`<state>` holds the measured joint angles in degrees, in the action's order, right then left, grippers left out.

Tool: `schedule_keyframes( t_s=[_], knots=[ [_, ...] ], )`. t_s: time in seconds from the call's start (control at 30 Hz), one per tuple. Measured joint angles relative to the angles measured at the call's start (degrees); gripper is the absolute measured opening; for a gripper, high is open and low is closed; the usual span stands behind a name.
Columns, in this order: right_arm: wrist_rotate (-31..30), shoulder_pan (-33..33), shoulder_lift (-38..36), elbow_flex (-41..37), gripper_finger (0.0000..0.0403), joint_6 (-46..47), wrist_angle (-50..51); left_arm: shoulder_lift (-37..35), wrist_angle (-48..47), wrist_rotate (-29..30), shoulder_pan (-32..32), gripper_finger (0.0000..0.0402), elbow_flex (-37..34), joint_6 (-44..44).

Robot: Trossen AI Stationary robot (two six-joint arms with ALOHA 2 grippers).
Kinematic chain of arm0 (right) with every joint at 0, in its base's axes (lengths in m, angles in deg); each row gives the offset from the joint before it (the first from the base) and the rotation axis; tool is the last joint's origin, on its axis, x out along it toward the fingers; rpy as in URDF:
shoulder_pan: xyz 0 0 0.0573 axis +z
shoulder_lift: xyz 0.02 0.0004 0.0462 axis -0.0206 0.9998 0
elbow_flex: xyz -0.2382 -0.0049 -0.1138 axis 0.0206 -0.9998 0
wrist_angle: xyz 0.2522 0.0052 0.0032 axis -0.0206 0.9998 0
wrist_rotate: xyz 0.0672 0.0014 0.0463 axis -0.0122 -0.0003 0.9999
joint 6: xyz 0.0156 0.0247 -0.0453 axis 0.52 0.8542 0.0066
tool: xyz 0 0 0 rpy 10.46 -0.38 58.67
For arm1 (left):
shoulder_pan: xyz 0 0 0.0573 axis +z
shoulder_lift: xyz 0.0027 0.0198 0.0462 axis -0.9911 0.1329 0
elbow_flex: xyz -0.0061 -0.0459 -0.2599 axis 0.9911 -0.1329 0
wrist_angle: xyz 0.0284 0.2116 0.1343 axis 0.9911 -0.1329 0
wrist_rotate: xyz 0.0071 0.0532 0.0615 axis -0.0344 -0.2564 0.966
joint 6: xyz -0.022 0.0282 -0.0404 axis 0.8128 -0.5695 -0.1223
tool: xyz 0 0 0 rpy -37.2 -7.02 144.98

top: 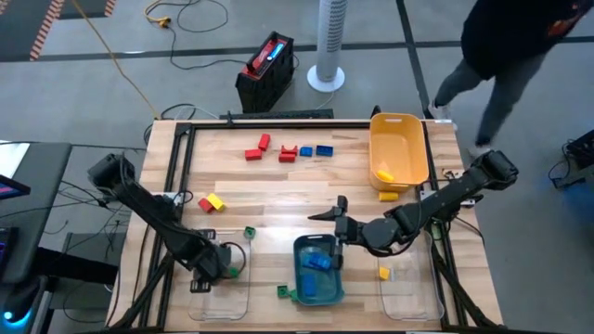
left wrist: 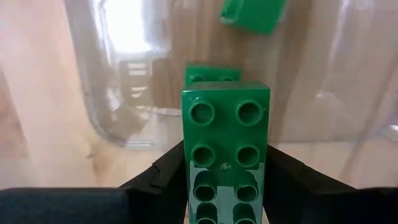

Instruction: Sort blocks

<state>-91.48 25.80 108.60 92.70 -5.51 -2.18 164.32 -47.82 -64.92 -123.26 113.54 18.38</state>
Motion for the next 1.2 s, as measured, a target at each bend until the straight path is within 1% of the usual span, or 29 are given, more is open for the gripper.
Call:
schedule_keyframes(
  t_s=[0.13,0.33,0.4,0.5,0.57,0.63,0.7,0.77,0.87,0.9,1.0,1.2],
  knots=[
    [0.00,-0.11,0.00,-0.02,0.0299,0.00,0.02,2.34,-0.28,0.20,0.81,0.0164,1.64,-2.29],
    [0.00,-0.11,0.00,-0.02,0.0299,0.00,0.09,2.94,-0.86,0.19,2.39,0.0206,3.16,-5.09],
    [0.00,-0.11,0.00,-0.02,0.0299,0.02,0.06,2.98,-2.84,-1.12,2.97,0.0220,4.50,-6.58],
    [-0.81,-0.11,0.29,-0.02,0.0299,0.59,0.66,2.96,-8.40,-5.88,3.80,0.0231,8.29,-8.32],
    [-1.09,-0.11,0.69,-0.01,0.0299,1.37,0.80,2.96,-13.11,-6.22,3.94,0.0232,11.98,-9.18],
    [-1.94,-0.13,1.30,-0.02,0.0299,2.68,0.78,2.92,-18.07,-3.87,3.93,0.0229,16.36,-10.41],
    [-2.87,-0.49,2.26,0.04,0.0299,3.67,-0.16,2.92,-22.94,0.93,3.92,0.0225,20.56,-11.75],
    [-3.67,0.01,3.53,-0.02,0.0299,4.07,0.32,2.87,-27.53,8.44,3.92,0.0221,24.30,-13.75],
    [-3.91,0.58,5.62,-0.02,0.0299,4.17,-0.52,2.85,-33.18,20.95,4.02,0.0216,27.17,-18.38],
    [-3.92,0.85,6.45,-0.02,0.0299,4.13,-0.95,2.85,-35.14,23.29,4.40,0.0214,27.32,-20.05],
    [-3.93,1.33,8.23,-0.02,0.0299,4.11,-1.44,2.85,-38.19,24.85,7.38,0.0206,25.98,-23.52],
    [-4.73,1.51,10.02,-0.02,0.0299,3.31,-2.65,2.49,-36.91,25.29,15.99,0.0188,20.19,-32.78]
  ],
)
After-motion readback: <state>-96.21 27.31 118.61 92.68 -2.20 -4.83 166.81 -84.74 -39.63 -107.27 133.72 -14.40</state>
